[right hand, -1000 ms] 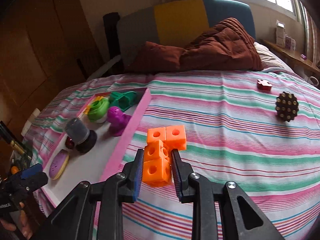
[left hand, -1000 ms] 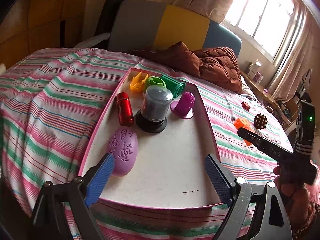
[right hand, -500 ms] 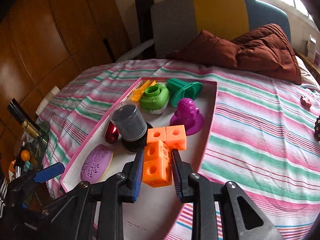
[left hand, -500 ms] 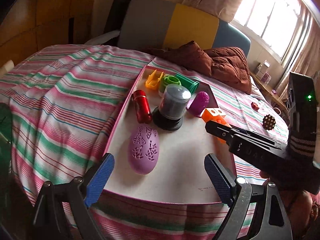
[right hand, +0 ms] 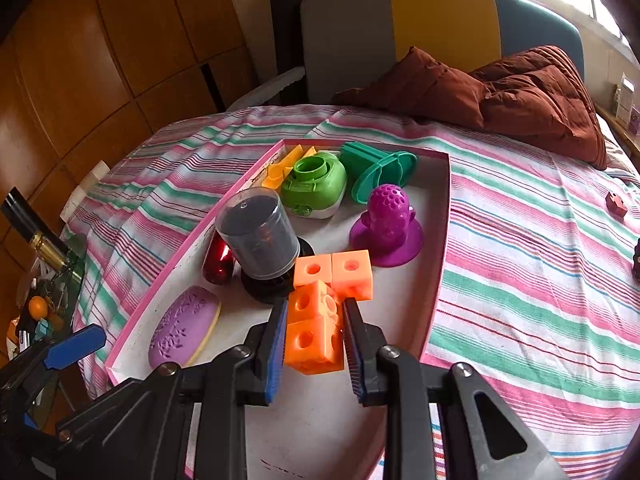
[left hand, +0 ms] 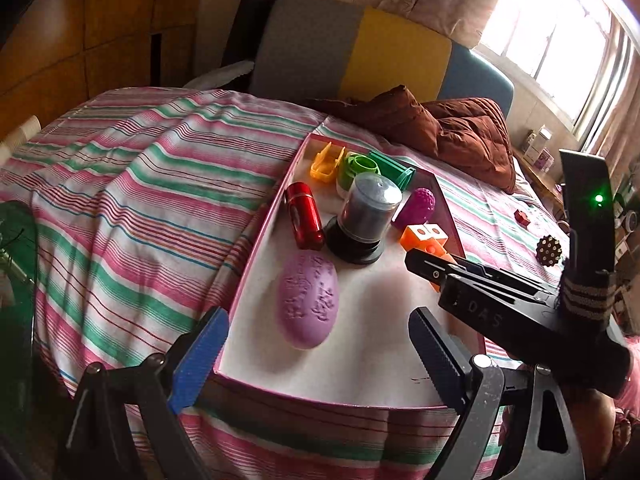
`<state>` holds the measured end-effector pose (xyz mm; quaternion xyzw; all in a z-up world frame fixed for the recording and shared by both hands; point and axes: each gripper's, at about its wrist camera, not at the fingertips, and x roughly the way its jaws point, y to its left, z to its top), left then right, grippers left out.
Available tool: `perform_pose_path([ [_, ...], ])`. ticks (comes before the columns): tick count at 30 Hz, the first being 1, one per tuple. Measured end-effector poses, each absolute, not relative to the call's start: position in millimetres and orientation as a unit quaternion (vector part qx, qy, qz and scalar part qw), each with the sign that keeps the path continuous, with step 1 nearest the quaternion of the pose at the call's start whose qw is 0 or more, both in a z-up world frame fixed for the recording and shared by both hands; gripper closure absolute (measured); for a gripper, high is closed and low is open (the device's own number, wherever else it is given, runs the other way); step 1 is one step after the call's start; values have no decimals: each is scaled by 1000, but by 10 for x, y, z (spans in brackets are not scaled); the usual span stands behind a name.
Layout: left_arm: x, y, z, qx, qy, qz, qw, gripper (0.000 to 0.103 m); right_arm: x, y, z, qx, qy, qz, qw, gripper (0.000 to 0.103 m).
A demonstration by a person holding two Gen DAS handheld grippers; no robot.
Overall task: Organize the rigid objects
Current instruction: 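Carry the orange blocks into the tray and open the right tool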
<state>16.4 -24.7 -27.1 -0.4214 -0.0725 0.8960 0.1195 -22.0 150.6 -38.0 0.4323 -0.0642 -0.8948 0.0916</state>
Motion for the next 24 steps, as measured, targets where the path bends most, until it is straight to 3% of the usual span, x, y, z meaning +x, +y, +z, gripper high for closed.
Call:
perform_pose_path([
  [24,162,-316,-245,-414,-87,898,119,11,-18,1675,-363,432,-96,-893,90,75],
])
